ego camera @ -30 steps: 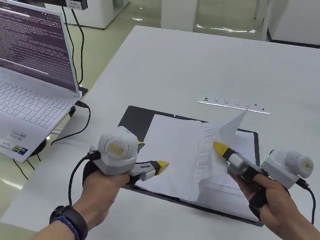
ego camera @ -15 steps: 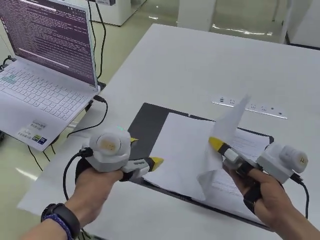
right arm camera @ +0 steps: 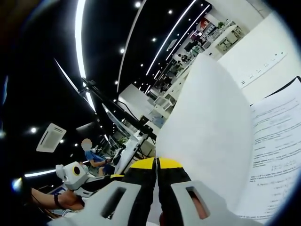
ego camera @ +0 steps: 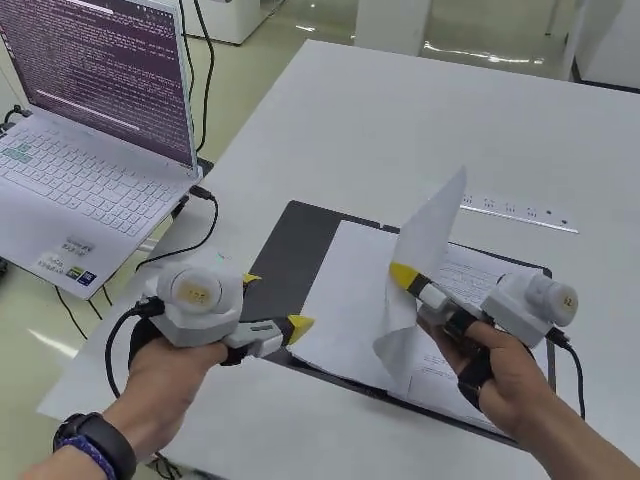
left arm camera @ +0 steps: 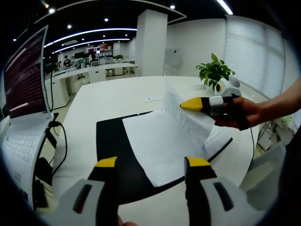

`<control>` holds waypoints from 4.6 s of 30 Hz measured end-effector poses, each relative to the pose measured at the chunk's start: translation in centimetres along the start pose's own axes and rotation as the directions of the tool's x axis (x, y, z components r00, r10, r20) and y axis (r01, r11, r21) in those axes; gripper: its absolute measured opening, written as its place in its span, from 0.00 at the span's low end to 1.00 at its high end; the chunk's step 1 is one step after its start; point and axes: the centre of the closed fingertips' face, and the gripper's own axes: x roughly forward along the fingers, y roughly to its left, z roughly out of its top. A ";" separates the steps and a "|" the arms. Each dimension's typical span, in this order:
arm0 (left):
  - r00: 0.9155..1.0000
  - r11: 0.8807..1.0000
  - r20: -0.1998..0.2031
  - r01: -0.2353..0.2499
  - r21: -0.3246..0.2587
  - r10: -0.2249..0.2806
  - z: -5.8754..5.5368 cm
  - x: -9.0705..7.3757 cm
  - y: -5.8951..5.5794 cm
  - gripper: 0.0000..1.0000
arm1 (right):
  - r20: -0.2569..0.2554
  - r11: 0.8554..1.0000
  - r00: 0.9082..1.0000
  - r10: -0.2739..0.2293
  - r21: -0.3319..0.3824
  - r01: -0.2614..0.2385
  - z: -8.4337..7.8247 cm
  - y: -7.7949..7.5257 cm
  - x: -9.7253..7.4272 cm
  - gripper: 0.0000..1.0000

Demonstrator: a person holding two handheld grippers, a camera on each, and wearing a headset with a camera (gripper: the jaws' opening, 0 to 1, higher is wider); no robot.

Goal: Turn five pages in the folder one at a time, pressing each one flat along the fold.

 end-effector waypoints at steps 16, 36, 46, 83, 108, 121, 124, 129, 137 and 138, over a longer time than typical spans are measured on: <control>1.000 1.000 -0.007 -0.008 -0.011 0.008 -0.7 -0.9 1.1 0.54 | -0.067 0.999 0.997 -0.026 0.041 0.029 -2.8 -1.5 2.6 0.00; 0.999 0.999 -0.033 -0.024 -0.044 0.023 -2.3 -1.0 2.5 0.53 | -0.149 0.986 0.986 -0.072 0.138 0.093 -7.6 -3.3 6.2 0.00; 0.998 0.998 -0.055 -0.021 -0.062 0.017 -3.2 -0.7 2.6 0.53 | -0.226 0.978 0.968 -0.110 0.152 0.146 -10.7 -5.2 7.3 0.13; 0.983 0.981 -0.112 0.126 -0.144 -0.143 -6.2 8.1 -1.9 0.06 | -0.151 0.992 0.981 -0.124 -0.018 0.123 -3.2 -6.0 -1.4 0.25; 0.969 0.988 -0.222 0.078 -0.135 -0.107 -9.6 8.6 -1.2 0.00 | -0.120 0.977 0.969 -0.214 -0.038 0.211 -1.7 -10.9 -1.2 0.10; 0.970 0.988 -0.221 0.073 -0.138 -0.103 -9.7 8.5 -1.2 0.00 | -0.033 0.972 0.973 -0.228 0.041 0.229 0.3 -13.5 0.1 0.00; 0.970 0.988 -0.223 0.072 -0.139 -0.102 -9.7 8.5 -1.2 0.00 | 0.001 0.969 0.971 -0.238 0.065 0.238 1.1 -14.0 0.6 0.00; 0.970 0.987 -0.222 0.073 -0.140 -0.103 -9.7 8.5 -1.2 0.00 | 0.038 0.963 0.966 -0.257 0.087 0.253 2.2 -14.3 1.5 0.00; 0.970 0.987 -0.219 0.072 -0.141 -0.102 -9.7 8.6 -1.2 0.00 | 0.068 0.952 0.952 -0.297 0.096 0.290 4.0 -15.1 2.6 0.00; 0.970 0.987 -0.219 0.072 -0.142 -0.102 -9.7 8.5 -1.2 0.00 | 0.076 0.950 0.950 -0.303 0.103 0.294 4.3 -15.4 2.7 0.00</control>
